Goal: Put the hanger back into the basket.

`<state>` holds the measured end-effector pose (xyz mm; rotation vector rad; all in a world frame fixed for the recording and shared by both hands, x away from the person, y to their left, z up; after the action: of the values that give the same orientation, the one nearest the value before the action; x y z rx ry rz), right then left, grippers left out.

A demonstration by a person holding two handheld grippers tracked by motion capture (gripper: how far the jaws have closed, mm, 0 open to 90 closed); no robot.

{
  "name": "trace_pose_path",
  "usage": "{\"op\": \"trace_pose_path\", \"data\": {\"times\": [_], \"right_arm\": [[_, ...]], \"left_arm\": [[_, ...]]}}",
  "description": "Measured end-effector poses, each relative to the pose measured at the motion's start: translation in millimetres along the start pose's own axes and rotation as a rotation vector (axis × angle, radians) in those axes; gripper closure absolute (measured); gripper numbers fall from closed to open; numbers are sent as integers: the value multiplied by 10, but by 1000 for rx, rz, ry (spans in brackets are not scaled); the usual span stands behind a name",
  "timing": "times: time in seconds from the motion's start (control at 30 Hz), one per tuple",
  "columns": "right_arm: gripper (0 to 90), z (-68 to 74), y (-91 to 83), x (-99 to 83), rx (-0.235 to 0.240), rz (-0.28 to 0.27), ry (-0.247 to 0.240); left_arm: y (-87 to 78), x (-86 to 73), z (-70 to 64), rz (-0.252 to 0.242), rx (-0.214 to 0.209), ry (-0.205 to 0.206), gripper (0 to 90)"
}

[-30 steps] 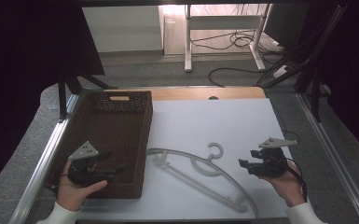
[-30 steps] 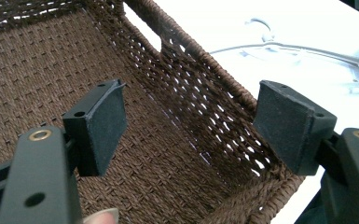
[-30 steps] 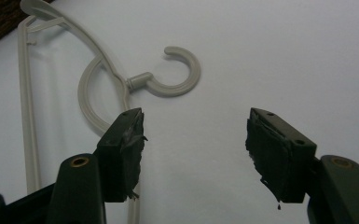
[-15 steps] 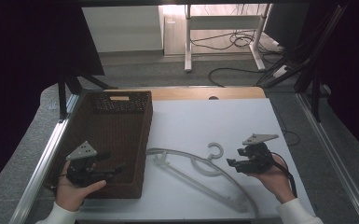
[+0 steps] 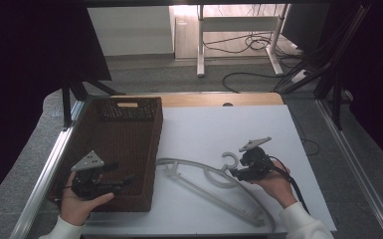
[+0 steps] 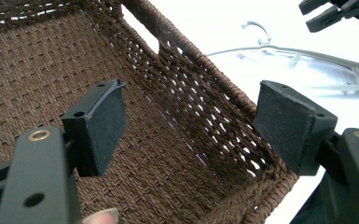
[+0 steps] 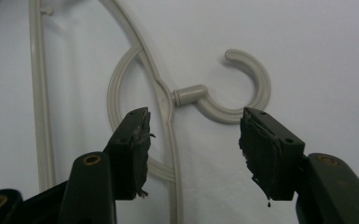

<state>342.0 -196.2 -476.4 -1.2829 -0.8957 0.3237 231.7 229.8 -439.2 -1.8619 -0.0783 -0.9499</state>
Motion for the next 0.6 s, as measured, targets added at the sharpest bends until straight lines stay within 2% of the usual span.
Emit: {"op": "trace_pose_path", "data": {"times": [0.2, 0.4, 0.6], "right_arm": [[455, 35, 135, -3, 5, 51, -13], [482, 61, 227, 9, 6, 79, -19], [527, 69, 316, 37, -4, 105, -27]], "left_arm": [[14, 2, -2, 4, 2, 2, 244], [23, 3, -11, 5, 1, 4, 244], [-3, 6, 1, -8, -22, -5, 245]]}}
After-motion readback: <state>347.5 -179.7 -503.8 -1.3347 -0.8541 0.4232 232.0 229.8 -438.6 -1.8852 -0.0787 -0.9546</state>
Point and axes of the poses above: each handheld gripper's, and its own axes: y roughly forward along the jaws, x roughly out of its top, z roughly to its left, the point moved 2 cm from there along y, roughly forward along the jaws, and after that the axes turned 11 degrees about z, right-handed, at the moved point
